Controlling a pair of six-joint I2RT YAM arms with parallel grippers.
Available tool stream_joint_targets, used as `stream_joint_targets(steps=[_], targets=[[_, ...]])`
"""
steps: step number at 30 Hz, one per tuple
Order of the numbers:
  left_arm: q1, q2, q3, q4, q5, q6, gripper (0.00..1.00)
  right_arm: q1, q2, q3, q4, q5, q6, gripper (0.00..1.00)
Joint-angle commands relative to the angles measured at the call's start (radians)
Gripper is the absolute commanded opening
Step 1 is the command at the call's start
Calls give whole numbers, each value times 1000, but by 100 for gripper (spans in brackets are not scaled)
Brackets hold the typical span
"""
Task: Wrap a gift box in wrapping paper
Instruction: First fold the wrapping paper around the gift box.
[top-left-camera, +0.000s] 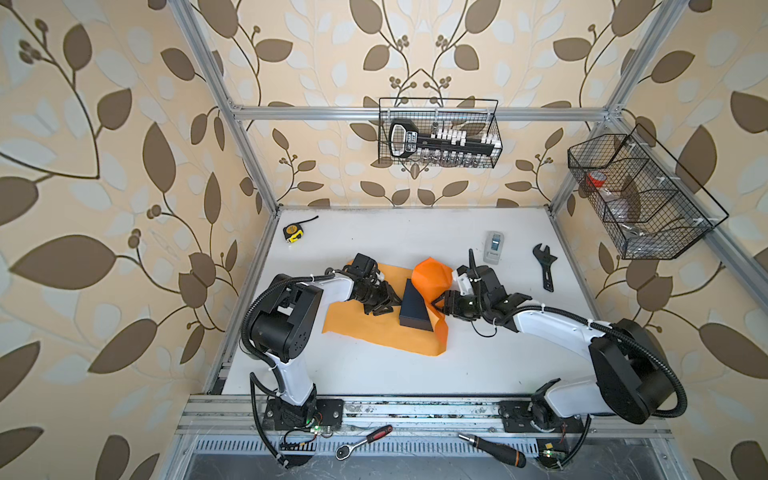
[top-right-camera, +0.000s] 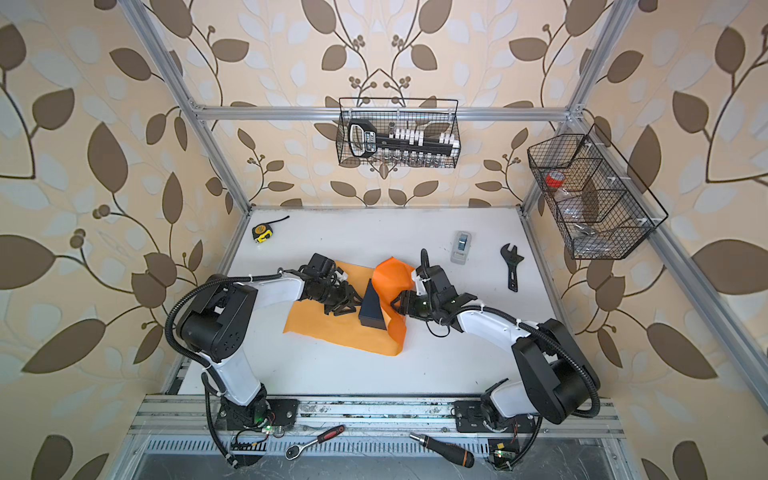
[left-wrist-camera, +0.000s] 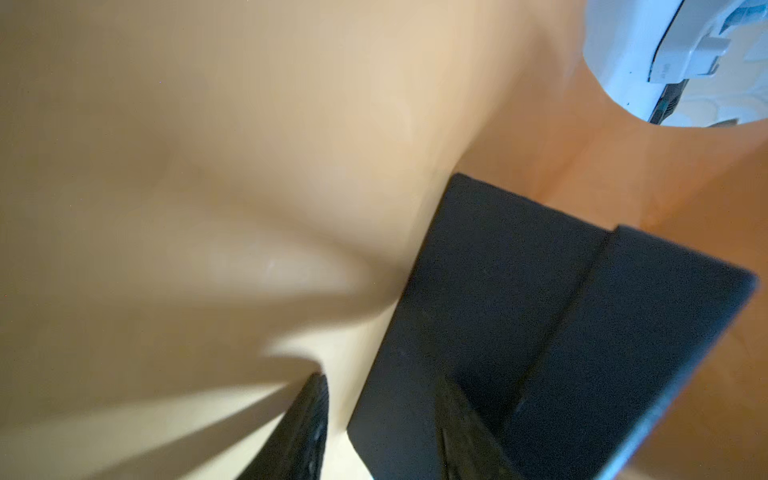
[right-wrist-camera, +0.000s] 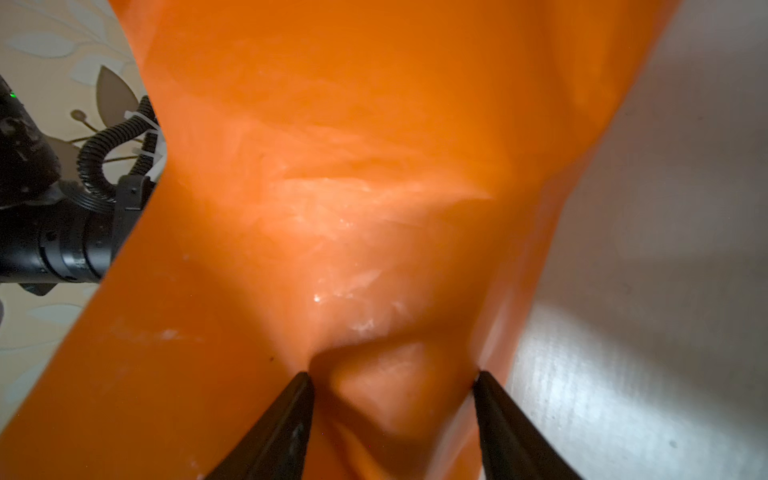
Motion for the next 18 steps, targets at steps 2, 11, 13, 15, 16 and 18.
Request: stream_joint_targets(steps=[2, 11, 13, 15, 16, 18], targets=[[-12, 4, 8, 26, 31, -16, 45, 23, -2, -45, 30, 7, 33, 66], [-12, -13, -9, 26, 30, -30, 45, 24, -69, -155, 65, 22, 63, 74], [-12, -28, -21, 28, 38, -32, 45, 26, -56, -153, 80, 15, 68, 74], [-12, -46, -35, 32, 47, -37, 45, 25, -42, -144, 88, 13, 69, 75], [-13, -56, -46, 39, 52, -44, 45, 26, -34, -137, 91, 13, 69, 75], [-16, -79, -73, 63, 60, -63, 45, 25, -17, -117, 83, 12, 55, 75]])
